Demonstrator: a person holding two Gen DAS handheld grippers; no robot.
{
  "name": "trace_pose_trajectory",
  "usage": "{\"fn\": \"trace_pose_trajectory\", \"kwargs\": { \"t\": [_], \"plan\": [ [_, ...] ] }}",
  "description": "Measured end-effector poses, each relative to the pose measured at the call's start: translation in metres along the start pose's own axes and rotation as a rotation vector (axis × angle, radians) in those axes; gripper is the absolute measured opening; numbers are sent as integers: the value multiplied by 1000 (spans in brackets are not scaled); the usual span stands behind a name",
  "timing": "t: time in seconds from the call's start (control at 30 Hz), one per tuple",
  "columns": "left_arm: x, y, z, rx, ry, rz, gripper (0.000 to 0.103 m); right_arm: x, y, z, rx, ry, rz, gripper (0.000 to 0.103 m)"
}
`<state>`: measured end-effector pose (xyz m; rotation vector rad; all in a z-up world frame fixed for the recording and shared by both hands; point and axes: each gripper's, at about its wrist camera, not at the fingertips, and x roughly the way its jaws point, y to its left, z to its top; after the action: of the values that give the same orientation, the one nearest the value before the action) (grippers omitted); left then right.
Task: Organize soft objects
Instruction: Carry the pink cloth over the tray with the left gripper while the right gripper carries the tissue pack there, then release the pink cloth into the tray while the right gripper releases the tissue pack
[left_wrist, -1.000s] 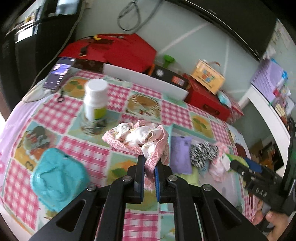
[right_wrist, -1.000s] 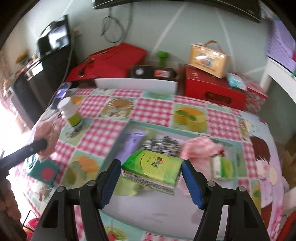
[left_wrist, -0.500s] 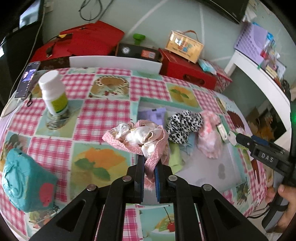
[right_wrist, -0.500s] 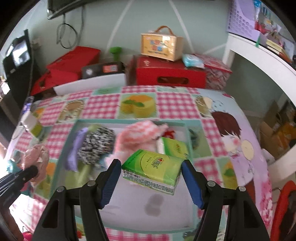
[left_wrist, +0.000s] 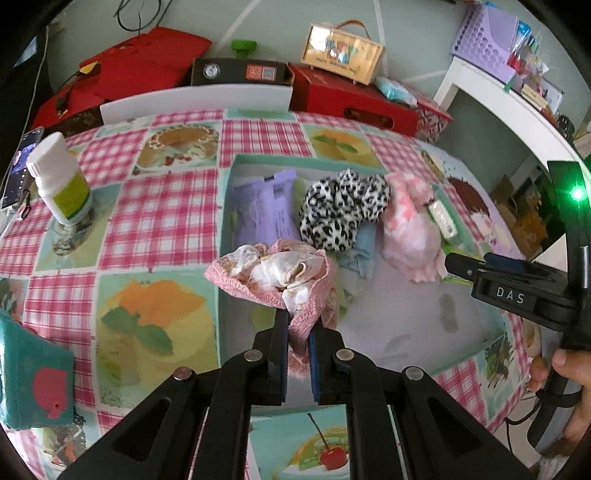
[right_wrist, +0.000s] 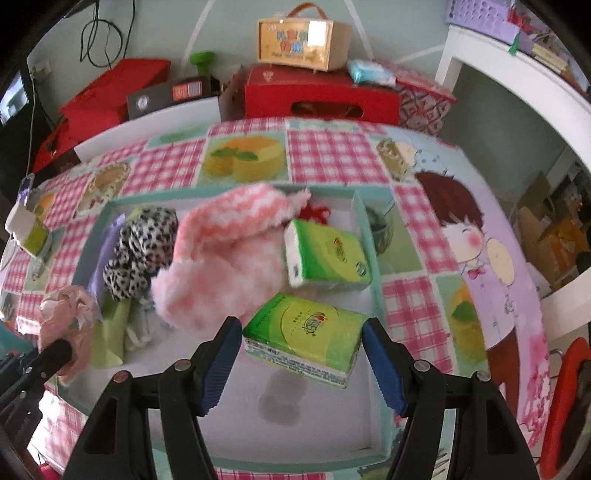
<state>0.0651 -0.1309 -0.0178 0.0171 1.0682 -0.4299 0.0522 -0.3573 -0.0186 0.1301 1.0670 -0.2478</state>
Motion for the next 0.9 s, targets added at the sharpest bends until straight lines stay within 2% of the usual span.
{"fn": "trace_pose_trajectory", "kwargs": {
  "t": [0.33,0.37,0.43,0.47,0.5,0.73,0.9],
  "plan": [
    [17,1,-6,-12,82,16,12,11,4,-8,-25,56,-15,71],
    [17,1,-6,-12,83,17,16,11,4,-9,-28,59,-17,71],
    [16,0,-6,-8,84,20,32,12,6,-9,-35,67,-21,72],
    [15,0,-6,-6,82,24,43,12,6,-9,-38,70,-22,72],
    [13,-1,-6,-2,74,29,47,12,7,-9,-41,72,-23,72],
    [4,-1,-2,8,49,34,52,8,17,-9,-82,66,-40,78],
    [-7,2,3,-9,2,35,54,2,21,-8,-93,48,-48,84]
  ]
}}
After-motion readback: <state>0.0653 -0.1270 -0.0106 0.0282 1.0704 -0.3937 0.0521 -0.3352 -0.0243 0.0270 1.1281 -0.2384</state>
